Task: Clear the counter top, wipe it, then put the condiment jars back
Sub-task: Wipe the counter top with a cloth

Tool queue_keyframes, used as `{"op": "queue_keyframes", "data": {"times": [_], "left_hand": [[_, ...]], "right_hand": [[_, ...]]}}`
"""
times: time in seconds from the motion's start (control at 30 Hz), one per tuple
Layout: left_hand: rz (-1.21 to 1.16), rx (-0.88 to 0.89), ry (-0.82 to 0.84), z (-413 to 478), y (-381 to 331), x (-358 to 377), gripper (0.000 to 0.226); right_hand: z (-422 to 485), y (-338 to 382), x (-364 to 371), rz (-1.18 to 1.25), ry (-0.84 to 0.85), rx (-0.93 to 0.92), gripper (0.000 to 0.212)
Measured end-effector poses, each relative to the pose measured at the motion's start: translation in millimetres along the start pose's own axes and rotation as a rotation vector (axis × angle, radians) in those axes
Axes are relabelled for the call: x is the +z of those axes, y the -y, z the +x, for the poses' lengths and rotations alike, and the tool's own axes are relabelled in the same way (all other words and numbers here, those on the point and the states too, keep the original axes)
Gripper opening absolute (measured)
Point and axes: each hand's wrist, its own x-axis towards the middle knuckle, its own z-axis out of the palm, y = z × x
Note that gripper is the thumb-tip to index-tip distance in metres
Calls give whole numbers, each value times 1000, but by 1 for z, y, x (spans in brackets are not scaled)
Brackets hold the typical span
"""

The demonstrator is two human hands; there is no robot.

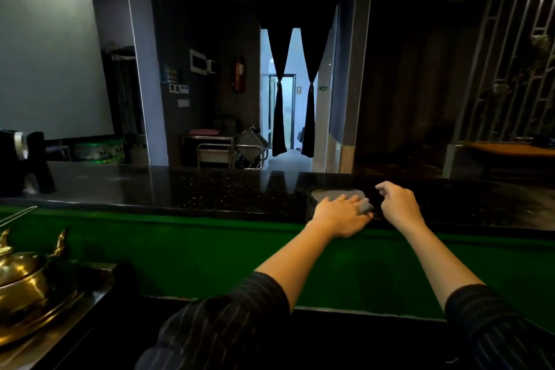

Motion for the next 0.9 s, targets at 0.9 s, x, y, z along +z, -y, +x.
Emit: {"op": "queue_keyframes", "data": {"times": [0.9], "left_hand": [[-819,-524,-104,-299,156,-3,37]], "right_hand": [[-245,142,105,540,804,-43,9]]}}
